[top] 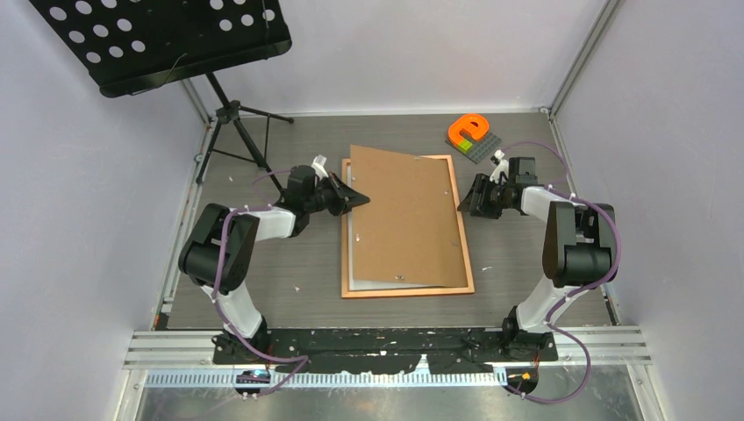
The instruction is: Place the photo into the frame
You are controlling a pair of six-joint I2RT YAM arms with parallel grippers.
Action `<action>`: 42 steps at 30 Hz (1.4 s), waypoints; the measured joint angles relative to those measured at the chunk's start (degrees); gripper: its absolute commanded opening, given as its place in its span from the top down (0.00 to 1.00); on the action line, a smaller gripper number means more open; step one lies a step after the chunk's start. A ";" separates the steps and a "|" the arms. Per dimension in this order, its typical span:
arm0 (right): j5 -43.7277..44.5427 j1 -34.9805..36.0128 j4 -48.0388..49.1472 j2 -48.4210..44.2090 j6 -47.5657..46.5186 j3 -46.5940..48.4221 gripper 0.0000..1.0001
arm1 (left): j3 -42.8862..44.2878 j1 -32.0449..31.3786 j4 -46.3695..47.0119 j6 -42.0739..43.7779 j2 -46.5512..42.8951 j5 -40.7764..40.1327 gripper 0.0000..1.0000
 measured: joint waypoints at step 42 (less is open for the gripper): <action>-0.22 0.00 0.00 0.37 0.02 0.00 0.45 | 12.76 -4.11 -38.80 20.52 -2.25 -16.22 0.00</action>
